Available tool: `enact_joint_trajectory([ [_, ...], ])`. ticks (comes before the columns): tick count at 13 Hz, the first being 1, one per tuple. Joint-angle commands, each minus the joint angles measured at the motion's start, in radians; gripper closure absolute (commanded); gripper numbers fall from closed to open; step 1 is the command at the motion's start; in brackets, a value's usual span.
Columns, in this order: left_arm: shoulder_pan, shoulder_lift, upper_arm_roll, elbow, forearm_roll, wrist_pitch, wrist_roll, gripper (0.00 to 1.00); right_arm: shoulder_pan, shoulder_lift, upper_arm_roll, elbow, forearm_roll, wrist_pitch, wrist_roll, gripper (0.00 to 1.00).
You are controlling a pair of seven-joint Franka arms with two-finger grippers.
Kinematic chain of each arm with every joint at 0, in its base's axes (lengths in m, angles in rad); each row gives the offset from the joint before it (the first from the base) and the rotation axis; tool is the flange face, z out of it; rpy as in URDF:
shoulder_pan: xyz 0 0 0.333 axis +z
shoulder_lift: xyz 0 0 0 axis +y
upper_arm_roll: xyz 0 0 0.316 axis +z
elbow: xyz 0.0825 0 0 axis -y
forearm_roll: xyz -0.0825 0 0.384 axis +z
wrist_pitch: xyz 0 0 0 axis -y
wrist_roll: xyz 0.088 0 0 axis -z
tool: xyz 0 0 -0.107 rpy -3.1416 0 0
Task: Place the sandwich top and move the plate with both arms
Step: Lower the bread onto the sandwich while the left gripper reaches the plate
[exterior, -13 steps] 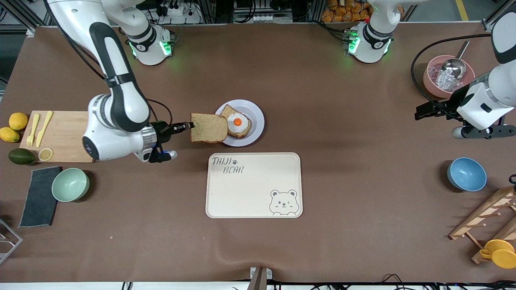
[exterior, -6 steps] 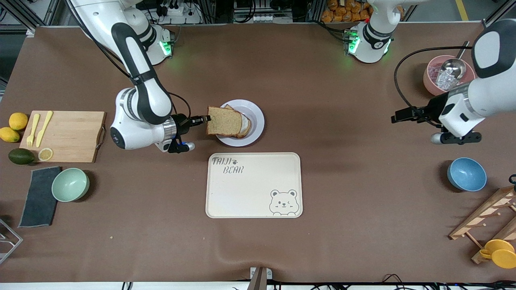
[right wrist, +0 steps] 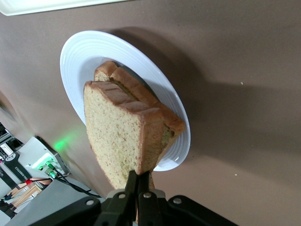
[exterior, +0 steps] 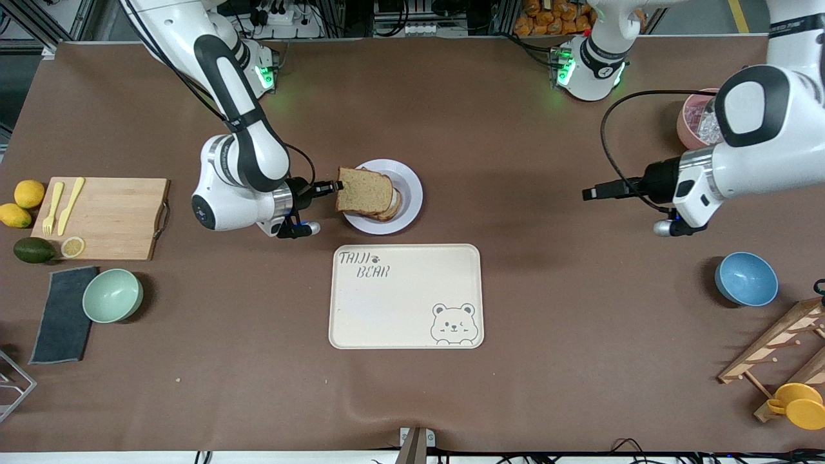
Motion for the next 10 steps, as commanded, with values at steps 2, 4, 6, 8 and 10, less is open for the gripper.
enact_joint_trajectory([
  [2,-0.016,0.005,-0.078,-0.092,-0.187,0.137,0.019,0.0,0.039,-0.025,-0.01,-0.032,0.028,0.015,0.011,1.0],
  [4,-0.016,0.028,-0.116,-0.106,-0.263,0.175,0.026,0.0,0.045,-0.024,-0.01,-0.032,0.028,0.015,0.011,1.0],
  [6,-0.017,0.039,-0.147,-0.12,-0.325,0.211,0.031,0.0,0.046,-0.019,-0.01,-0.032,0.028,0.013,0.011,1.0],
  [8,-0.016,0.077,-0.175,-0.129,-0.395,0.232,0.043,0.0,0.046,-0.01,-0.012,-0.029,0.026,0.013,0.011,0.55],
  [10,-0.014,0.105,-0.179,-0.134,-0.48,0.232,0.125,0.0,0.03,-0.011,-0.016,-0.026,0.026,0.013,0.011,0.0],
])
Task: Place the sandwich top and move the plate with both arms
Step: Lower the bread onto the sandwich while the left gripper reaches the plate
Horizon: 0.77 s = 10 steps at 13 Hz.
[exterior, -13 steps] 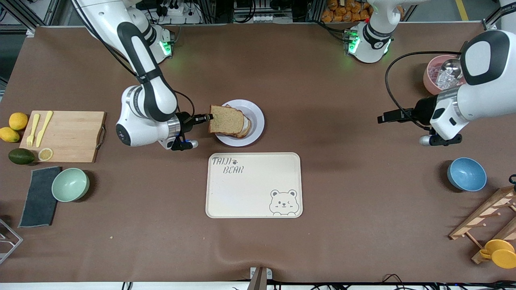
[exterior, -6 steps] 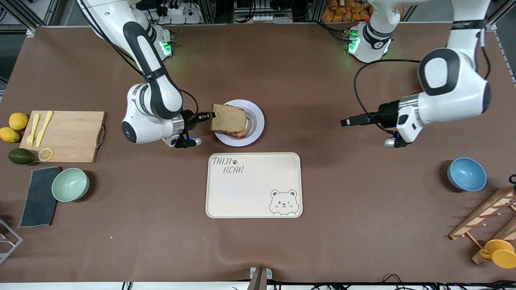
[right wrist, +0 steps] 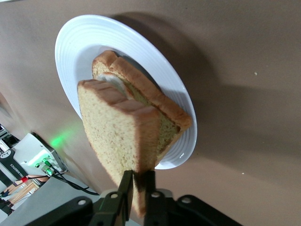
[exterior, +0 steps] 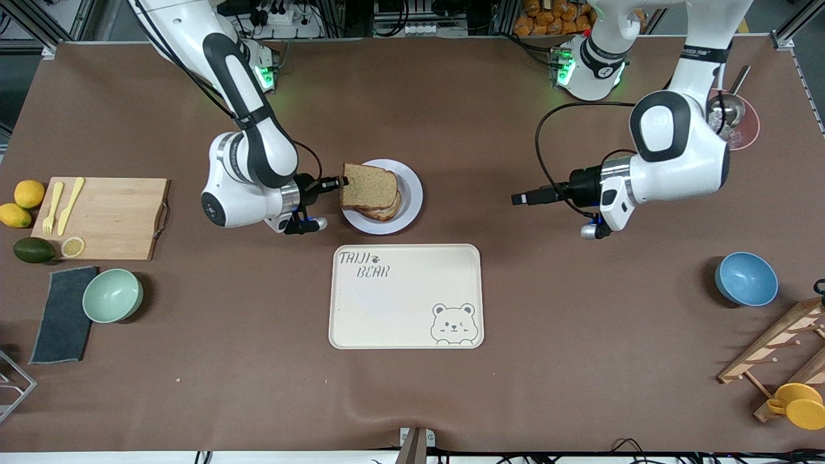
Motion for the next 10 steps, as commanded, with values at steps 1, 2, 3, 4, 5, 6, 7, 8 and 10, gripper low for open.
enact_joint_trajectory([
  [1,0.007,0.026,-0.01,-0.013,-0.067,0.015,0.083,0.0,-0.013,-0.015,-0.016,-0.009,0.016,-0.003,0.009,0.0],
  [2,0.004,0.029,-0.01,-0.013,-0.07,0.015,0.083,0.0,-0.024,-0.016,-0.018,-0.006,0.011,-0.003,0.006,0.0],
  [3,0.003,0.042,-0.012,-0.011,-0.07,0.015,0.084,0.0,-0.045,-0.016,-0.019,0.003,0.005,-0.003,-0.001,0.0],
  [4,0.001,0.062,-0.013,-0.008,-0.073,0.017,0.102,0.0,-0.073,-0.016,-0.019,0.011,0.002,-0.005,-0.004,0.0],
  [5,-0.002,0.087,-0.021,-0.008,-0.099,0.015,0.141,0.0,-0.099,-0.019,-0.019,0.02,-0.003,-0.005,-0.004,0.0],
  [6,-0.003,0.117,-0.028,-0.014,-0.155,0.017,0.225,0.0,-0.122,-0.021,-0.019,0.038,-0.02,-0.005,-0.002,0.0],
  [7,0.0,0.156,-0.042,-0.033,-0.218,0.015,0.329,0.0,-0.148,-0.016,-0.019,0.057,-0.059,-0.005,-0.002,0.0],
  [8,0.007,0.177,-0.045,-0.069,-0.266,0.015,0.474,0.0,-0.177,-0.015,-0.019,0.066,-0.113,-0.002,-0.005,0.0],
  [10,0.018,0.233,-0.045,-0.089,-0.343,-0.003,0.59,0.0,-0.231,-0.021,-0.019,0.071,-0.19,0.0,-0.01,0.0],
])
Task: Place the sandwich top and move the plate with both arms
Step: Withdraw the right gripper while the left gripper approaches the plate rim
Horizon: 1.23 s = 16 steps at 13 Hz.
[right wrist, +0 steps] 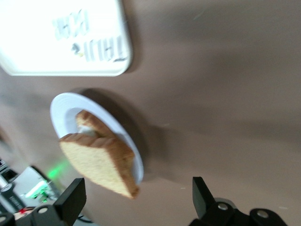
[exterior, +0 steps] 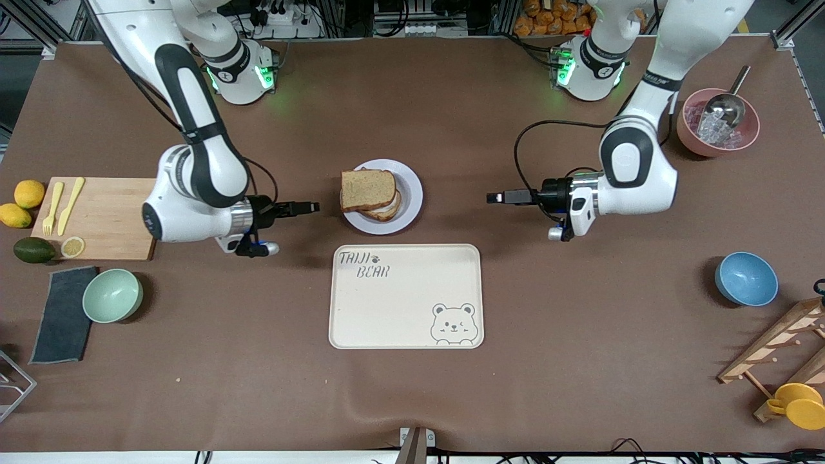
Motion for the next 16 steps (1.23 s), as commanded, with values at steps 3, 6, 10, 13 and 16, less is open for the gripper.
enact_joint_trajectory([
  [3,-0.041,0.108,-0.014,-0.004,-0.198,-0.007,0.135,0.0,-0.125,-0.021,0.012,0.016,-0.126,0.0,-0.078,0.0],
  [6,-0.1,0.184,-0.014,0.005,-0.383,-0.005,0.31,0.0,-0.161,-0.042,-0.004,0.059,-0.197,-0.003,-0.131,0.0],
  [10,-0.152,0.257,-0.019,0.011,-0.5,-0.007,0.494,0.0,-0.159,-0.125,-0.026,0.079,-0.344,-0.001,-0.123,0.0],
  [13,-0.155,0.28,-0.026,0.005,-0.513,-0.008,0.566,0.0,-0.161,-0.182,-0.058,0.12,-0.506,-0.003,-0.123,0.0],
  [16,-0.155,0.333,-0.039,0.014,-0.513,-0.008,0.726,0.16,-0.161,-0.284,-0.069,0.128,-0.596,-0.009,-0.112,0.0],
])
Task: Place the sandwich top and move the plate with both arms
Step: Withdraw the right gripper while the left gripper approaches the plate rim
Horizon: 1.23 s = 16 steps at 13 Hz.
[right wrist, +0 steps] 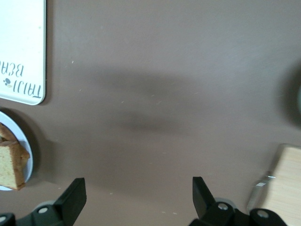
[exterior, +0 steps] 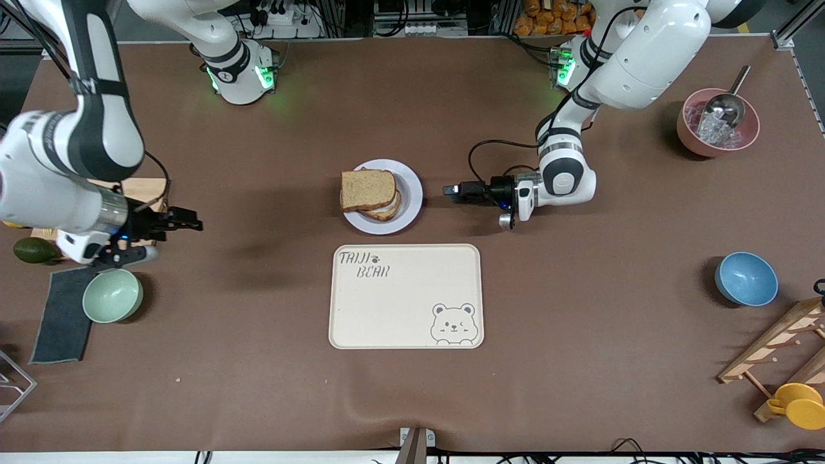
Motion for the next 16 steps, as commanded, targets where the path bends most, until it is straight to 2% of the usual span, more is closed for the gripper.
enact_joint_trajectory([
  [1,-0.003,0.056,-0.011,0.02,-0.03,-0.002,0.161,0.18,-0.005,-0.107,0.004,-0.009,-0.065,-0.024,0.061,0.0],
  [3,-0.004,0.063,-0.014,0.03,-0.03,-0.002,0.173,0.2,0.0,-0.136,0.009,0.044,-0.102,-0.099,0.179,0.0],
  [5,-0.029,0.08,-0.019,0.058,-0.045,-0.002,0.174,0.25,0.009,-0.136,0.015,0.148,-0.111,-0.243,0.313,0.0],
  [7,-0.037,0.102,-0.019,0.072,-0.057,-0.002,0.194,0.27,0.011,-0.135,0.025,0.217,-0.14,-0.303,0.399,0.0],
  [8,-0.041,0.111,-0.019,0.081,-0.06,-0.002,0.196,0.29,-0.012,-0.135,0.048,0.23,-0.149,-0.312,0.401,0.0],
  [9,-0.059,0.12,-0.019,0.09,-0.072,-0.002,0.2,0.29,-0.082,-0.135,0.097,0.259,-0.15,-0.321,0.401,0.0],
  [10,-0.073,0.132,-0.019,0.102,-0.083,-0.002,0.205,0.3,-0.179,-0.135,0.178,0.271,-0.154,-0.332,0.401,0.0],
  [11,-0.081,0.139,-0.019,0.112,-0.098,-0.002,0.208,0.31,-0.243,-0.154,0.258,0.273,-0.203,-0.347,0.404,0.0],
  [12,-0.095,0.145,-0.019,0.116,-0.108,-0.002,0.208,0.32,-0.294,-0.19,0.309,0.271,-0.262,-0.367,0.417,0.0],
  [13,-0.101,0.148,-0.017,0.127,-0.112,-0.001,0.208,0.32,-0.328,-0.207,0.323,0.271,-0.266,-0.371,0.421,0.0],
  [16,-0.135,0.181,-0.016,0.161,-0.16,0.001,0.228,0.36,-0.33,-0.215,0.312,0.282,-0.285,-0.369,0.413,0.0],
])
